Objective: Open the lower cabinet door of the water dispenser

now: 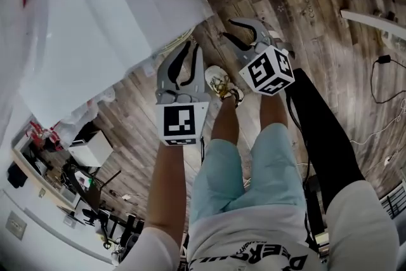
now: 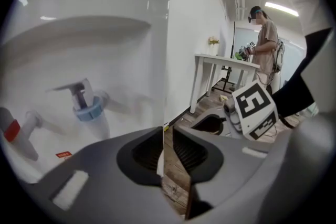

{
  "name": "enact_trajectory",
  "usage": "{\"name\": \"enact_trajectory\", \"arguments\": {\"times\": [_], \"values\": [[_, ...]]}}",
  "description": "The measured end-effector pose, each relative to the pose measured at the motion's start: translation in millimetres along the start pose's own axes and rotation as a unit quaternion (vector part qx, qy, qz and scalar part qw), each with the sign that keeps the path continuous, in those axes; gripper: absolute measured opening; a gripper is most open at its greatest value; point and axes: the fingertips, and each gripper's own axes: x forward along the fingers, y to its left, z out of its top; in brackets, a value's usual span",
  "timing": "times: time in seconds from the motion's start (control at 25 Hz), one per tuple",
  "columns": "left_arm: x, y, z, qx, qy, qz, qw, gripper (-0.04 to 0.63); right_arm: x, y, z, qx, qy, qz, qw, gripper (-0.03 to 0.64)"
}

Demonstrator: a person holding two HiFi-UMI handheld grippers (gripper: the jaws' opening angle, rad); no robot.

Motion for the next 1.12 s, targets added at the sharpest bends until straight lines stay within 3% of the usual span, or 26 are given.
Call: {"name": "enact_trajectory", "arguments": {"times": [0.44, 0.72, 1.12], "values": [[20, 16, -24, 0.0, 0.031, 0.036, 0.9989, 0.06, 67, 3, -18, -0.031, 0.006, 0.037, 0.999, 0.121], [27, 19, -35, -0.014, 0.039, 0.049, 0.9979, 0.06, 102, 8, -26, -0.075, 0.037, 0.072, 0.994, 0.132], [35, 17, -41, -0.021, 0.047, 0.051, 0.9974, 0.06, 134, 12, -40, -0.092, 0.069, 0.102, 0.988, 0.163]]}}
